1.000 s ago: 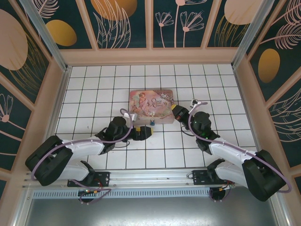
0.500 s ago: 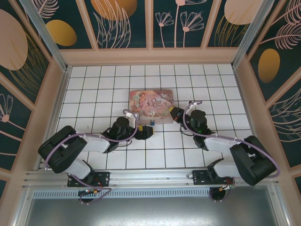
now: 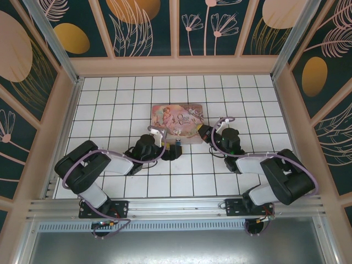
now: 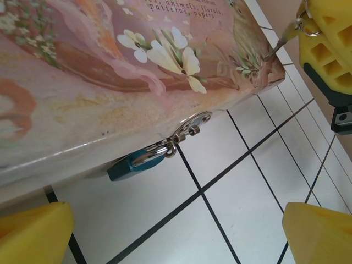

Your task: Unlock the padlock with the key

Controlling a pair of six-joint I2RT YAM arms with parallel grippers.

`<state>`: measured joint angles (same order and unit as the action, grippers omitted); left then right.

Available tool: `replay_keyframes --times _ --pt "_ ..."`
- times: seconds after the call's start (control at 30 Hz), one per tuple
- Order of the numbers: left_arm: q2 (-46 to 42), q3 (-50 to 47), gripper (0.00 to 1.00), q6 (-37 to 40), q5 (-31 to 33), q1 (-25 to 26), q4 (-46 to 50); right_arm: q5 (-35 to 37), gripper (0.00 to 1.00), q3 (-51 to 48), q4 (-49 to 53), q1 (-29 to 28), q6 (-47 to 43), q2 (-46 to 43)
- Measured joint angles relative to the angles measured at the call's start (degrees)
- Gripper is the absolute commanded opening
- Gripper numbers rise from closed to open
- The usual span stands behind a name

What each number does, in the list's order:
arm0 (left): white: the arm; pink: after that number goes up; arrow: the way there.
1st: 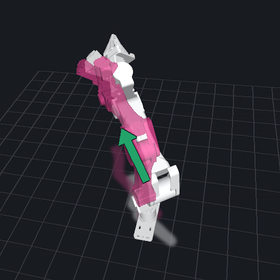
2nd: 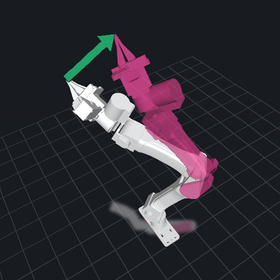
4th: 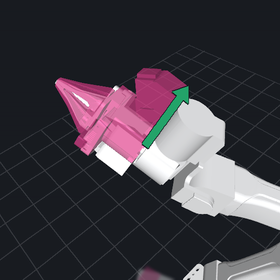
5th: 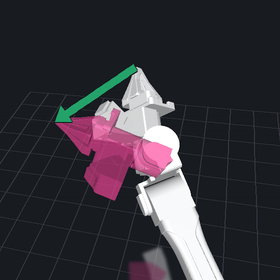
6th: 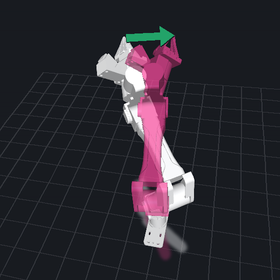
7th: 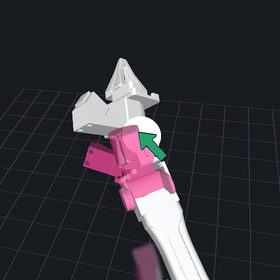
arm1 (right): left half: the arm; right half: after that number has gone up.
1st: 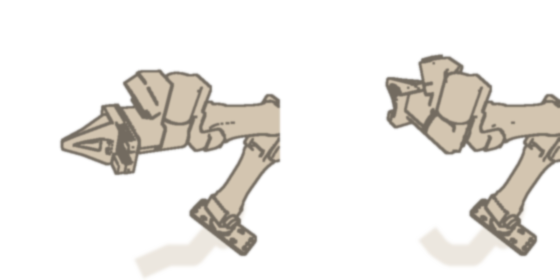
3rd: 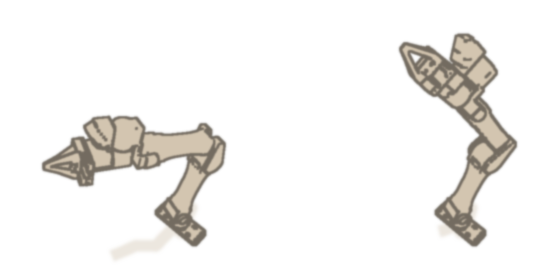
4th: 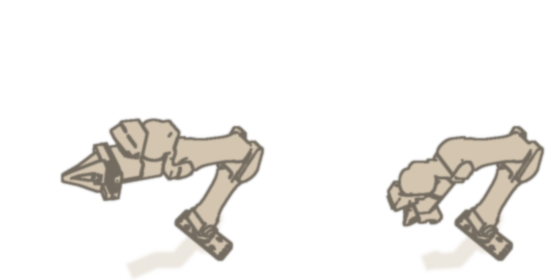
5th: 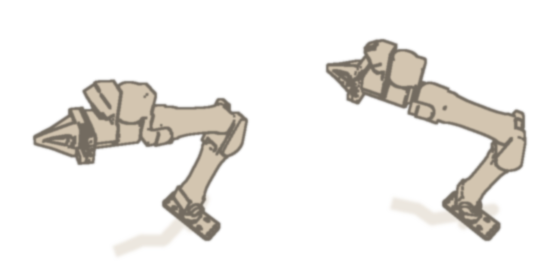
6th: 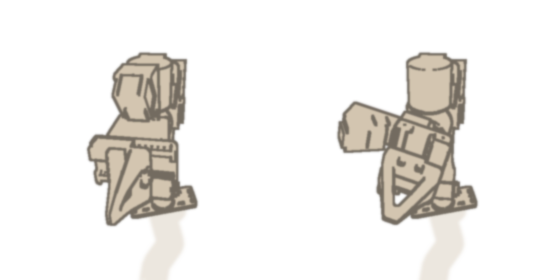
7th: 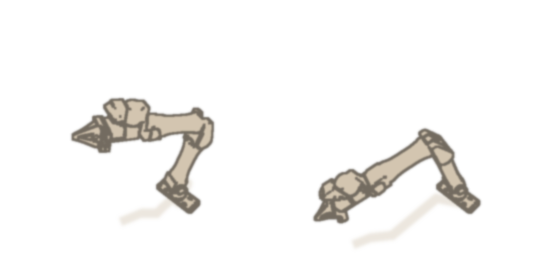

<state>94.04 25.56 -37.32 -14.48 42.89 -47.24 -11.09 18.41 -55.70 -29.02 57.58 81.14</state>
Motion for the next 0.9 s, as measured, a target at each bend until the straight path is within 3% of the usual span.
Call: replay_keyframes --times 0.9 --pt "9.42 1.51 0.94 3.23 3.43 0.02 -10.91 -1.03 0.00 -0.57 -3.48 0.11 1.31 1.97"
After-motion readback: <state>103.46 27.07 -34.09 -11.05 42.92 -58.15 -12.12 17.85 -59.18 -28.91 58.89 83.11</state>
